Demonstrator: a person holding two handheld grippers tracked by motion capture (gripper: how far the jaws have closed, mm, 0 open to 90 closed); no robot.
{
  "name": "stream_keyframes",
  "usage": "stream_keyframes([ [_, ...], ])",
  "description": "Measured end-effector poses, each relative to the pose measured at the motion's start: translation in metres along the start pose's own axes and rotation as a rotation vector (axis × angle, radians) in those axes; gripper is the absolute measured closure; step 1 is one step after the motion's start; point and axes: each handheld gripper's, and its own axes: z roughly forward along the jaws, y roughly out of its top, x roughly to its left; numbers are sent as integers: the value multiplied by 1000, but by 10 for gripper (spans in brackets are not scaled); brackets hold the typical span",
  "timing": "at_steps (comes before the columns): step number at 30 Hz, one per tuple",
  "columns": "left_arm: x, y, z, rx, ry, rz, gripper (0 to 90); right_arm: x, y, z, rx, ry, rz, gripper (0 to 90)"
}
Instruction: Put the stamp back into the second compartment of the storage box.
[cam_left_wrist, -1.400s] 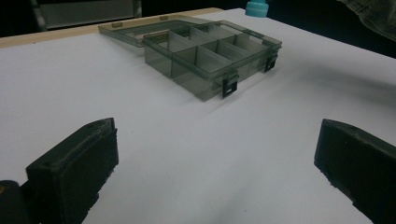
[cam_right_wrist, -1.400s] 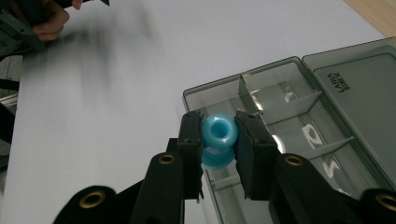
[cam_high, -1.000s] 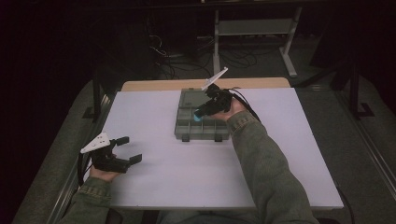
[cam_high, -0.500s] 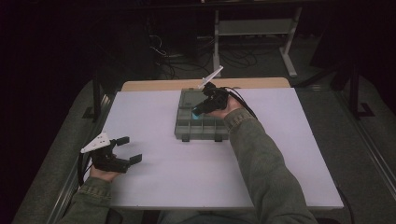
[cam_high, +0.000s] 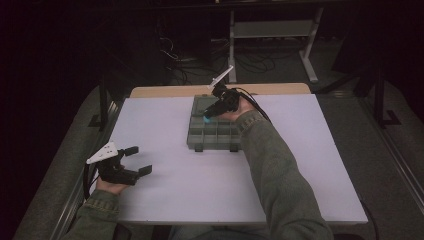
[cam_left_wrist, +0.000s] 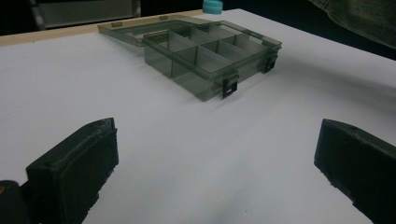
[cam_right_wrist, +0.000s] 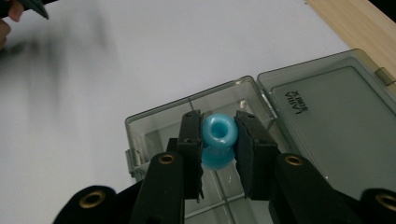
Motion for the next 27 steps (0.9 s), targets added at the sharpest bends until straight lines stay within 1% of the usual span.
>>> stream_keyframes([
  [1, 0, 0, 0, 0, 0, 0, 0, 0, 0, 0, 0, 0, 0, 713],
  [2, 0, 0, 0, -3, -1, -1, 0, -3, 1, 0, -1, -5, 12, 713],
  [3, 0, 0, 0, -3, -2, 3, 0, -4, 2, 0, -3, -7, 5, 713],
  [4, 0, 0, 0, -3, -2, 3, 0, -5, 3, 0, -2, -11, 17, 713],
  [6, 1, 0, 0, -3, -1, 15, 0, -7, 3, 1, -4, -12, 13, 713],
  [7, -1, 0, 0, -4, -1, -11, 0, -8, 4, 1, -3, -20, 20, 713],
  [12, 0, 0, 0, -3, -1, -7, 0, -14, 3, 6, -13, -22, 42, 713],
  [13, 1, 0, 0, -4, -3, 17, 0, -16, 2, 8, -10, -24, 49, 713],
  [15, 0, 0, 0, -2, -2, 1, 0, -20, -1, 11, -2, -26, 58, 713],
  [16, 0, 0, 0, -2, -1, -3, 0, -21, -2, 12, 3, -29, 68, 713],
  [17, 0, 0, 0, -4, -3, -3, 0, -23, -3, 14, 3, -30, 66, 713],
  [21, 0, 0, 1, -3, -2, -8, 0, -25, -4, 16, 1, -28, 69, 712],
  [22, -1, -1, 1, -5, -2, -16, 0, -25, -5, 17, 3, -21, 80, 712],
  [23, -1, -1, 1, -6, -3, -16, 0, -25, -5, 18, 3, -22, 81, 708],
  [24, -1, 0, 1, -7, -3, -17, 0, -25, -5, 19, 5, -2, 90, 698],
  [25, -1, 0, 1, -5, -3, -15, 0, -25, -5, 19, 2, -3, 84, 623],
  [26, -1, -1, 1, -6, -3, -18, 0, -23, -5, 18, 6, -25, 75, 538],
  [27, -1, 0, 1, -5, -4, -10, 0, -22, -5, 16, 4, -25, 76, 500],
])
